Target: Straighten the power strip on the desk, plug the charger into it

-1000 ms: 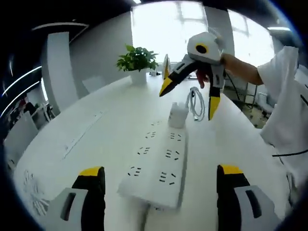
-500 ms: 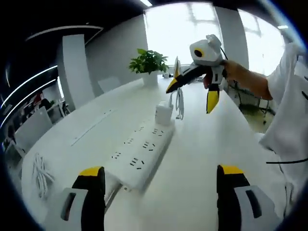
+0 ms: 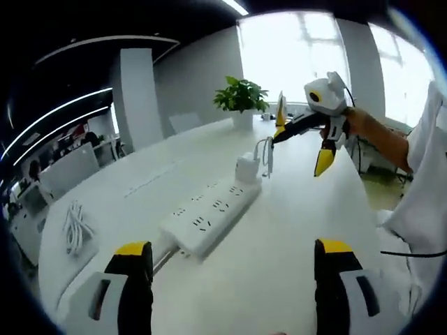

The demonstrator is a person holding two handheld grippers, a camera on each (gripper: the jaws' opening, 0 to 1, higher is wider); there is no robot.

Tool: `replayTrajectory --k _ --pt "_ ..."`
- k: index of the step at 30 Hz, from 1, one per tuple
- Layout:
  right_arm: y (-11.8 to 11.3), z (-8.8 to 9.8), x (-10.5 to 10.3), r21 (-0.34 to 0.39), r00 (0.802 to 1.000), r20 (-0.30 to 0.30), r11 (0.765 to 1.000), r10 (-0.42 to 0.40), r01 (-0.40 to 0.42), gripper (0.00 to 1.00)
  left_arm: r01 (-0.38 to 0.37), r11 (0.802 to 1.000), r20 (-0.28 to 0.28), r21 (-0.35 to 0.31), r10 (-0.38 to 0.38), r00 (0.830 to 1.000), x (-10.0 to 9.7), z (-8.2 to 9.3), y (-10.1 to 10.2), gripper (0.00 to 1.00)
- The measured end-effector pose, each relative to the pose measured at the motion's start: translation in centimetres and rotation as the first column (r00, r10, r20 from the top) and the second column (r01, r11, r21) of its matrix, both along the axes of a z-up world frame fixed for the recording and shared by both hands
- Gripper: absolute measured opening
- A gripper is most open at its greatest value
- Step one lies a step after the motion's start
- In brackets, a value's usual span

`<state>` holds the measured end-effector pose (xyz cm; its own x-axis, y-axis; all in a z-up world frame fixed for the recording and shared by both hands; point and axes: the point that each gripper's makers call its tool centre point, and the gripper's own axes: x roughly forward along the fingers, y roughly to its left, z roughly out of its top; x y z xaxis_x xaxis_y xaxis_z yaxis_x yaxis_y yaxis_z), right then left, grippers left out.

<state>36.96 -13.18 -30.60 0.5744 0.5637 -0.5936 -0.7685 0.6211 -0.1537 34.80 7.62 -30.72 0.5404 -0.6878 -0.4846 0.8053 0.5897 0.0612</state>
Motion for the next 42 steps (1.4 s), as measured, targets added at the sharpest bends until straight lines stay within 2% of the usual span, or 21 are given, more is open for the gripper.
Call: replayTrajectory --k 3,6,9,14,18,21,26,30,35,39,42 --pt "-0.1 0.2 -0.4 0.014 1.000 -0.003 1.000 -0.006 0.006 0.86 -0.016 1.000 0.012 -0.001 0.016 1.000 -0.7 0.7 0.3 0.96" --pt "-0.2 0.5 -0.6 0.030 1.000 0.003 0.999 -0.026 0.026 0.88 -0.055 0.998 0.012 -0.032 0.055 0.998 -1.0 1.4 0.6 0.96" --pt "-0.1 1.2 -0.7 0.052 0.998 0.031 0.998 -0.049 0.047 0.90 -0.068 0.995 0.057 -0.078 0.072 0.996 -1.4 2.5 0.6 0.96" --pt "-0.3 1.6 -1.5 0.024 0.997 0.055 0.999 -0.047 0.046 0.90 -0.060 0.995 0.034 -0.083 0.063 0.997 -3.0 2.4 0.7 0.96" --pt "-0.2 2.3 -2.1 0.063 0.996 0.066 0.996 -0.060 0.055 0.89 -0.086 0.992 0.039 -0.092 0.090 0.995 -3.7 2.6 1.0 0.96" --pt "-0.9 2.3 -2.7 0.069 0.995 0.060 0.994 -0.085 0.080 0.82 -0.114 0.989 0.028 -0.094 0.117 0.993 -4.3 2.4 1.5 0.96" --pt "-1.8 1.6 -4.6 0.029 0.995 0.049 0.996 -0.089 0.087 0.86 -0.139 0.986 -0.025 -0.090 0.138 0.990 -6.2 1.7 2.6 0.96" --pt "-2.7 1.6 -5.9 0.042 0.993 0.033 0.993 -0.114 0.113 0.85 -0.163 0.981 -0.042 -0.104 0.159 0.986 -7.7 1.6 3.1 0.96" --pt "-4.2 2.0 -6.9 0.056 0.987 0.038 0.987 -0.155 0.153 0.84 -0.193 0.978 -0.039 -0.075 0.191 0.981 -8.6 1.4 3.9 0.96" --pt "-4.8 2.0 -7.6 0.075 0.982 0.022 0.979 -0.190 0.188 0.84 -0.224 0.968 -0.051 -0.113 0.219 0.974 -9.4 1.8 4.2 0.96" --pt "-5.4 2.2 -8.1 0.082 0.977 0.021 0.974 -0.214 0.212 0.83 -0.241 0.965 -0.050 -0.105 0.237 0.970 -10.0 1.8 4.6 0.96"
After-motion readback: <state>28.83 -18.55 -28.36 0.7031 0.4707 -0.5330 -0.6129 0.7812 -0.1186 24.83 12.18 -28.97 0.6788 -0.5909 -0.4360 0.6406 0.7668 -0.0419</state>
